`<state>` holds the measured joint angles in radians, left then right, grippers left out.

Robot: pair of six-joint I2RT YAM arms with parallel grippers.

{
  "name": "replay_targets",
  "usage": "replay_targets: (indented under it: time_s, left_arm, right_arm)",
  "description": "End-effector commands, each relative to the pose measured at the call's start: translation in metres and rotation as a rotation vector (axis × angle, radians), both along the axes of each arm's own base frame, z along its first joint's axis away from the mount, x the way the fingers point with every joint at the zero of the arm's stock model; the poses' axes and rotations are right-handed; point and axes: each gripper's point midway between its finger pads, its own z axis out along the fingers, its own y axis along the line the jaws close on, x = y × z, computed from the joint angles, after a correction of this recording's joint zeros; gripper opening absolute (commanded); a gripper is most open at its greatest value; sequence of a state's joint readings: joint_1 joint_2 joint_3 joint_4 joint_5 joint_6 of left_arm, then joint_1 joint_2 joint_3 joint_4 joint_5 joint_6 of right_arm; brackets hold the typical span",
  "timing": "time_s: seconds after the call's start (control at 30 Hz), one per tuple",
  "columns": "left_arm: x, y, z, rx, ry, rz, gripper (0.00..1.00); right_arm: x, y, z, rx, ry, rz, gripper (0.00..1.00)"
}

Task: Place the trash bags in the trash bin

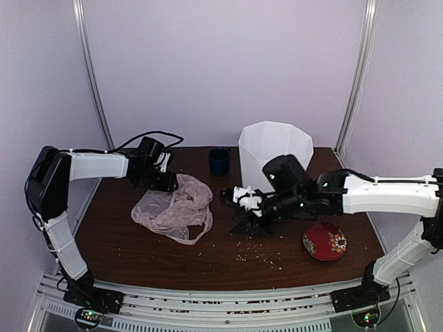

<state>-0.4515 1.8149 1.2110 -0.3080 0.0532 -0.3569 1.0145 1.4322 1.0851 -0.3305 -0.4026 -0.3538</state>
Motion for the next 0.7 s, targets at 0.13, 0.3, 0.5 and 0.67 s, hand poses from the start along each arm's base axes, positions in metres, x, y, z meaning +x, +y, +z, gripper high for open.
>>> replay_targets:
  time_s: [0.13,0.3,0.5,0.67]
  left_arm:
    - [0.039,-0.014,-0.02,-0.121,0.03,0.039,0.36]
    - [0.048,-0.023,-0.029,-0.131,0.036,0.01,0.21]
    - [0.037,-0.032,0.037,-0.214,-0.061,-0.057,0.0]
    - [-0.003,-0.006,0.154,-0.237,-0.336,-0.032,0.0]
  right_arm:
    - [0.019,0.016,-0.037,0.053,-0.001,-0.137,0.4]
    - [0.023,0.017,-0.056,0.035,0.02,-0.161,0.41]
    - [0.028,0.015,-0.067,-0.004,0.019,-0.189,0.41]
    - [0.038,0.012,-0.069,-0.006,0.003,-0.247,0.41]
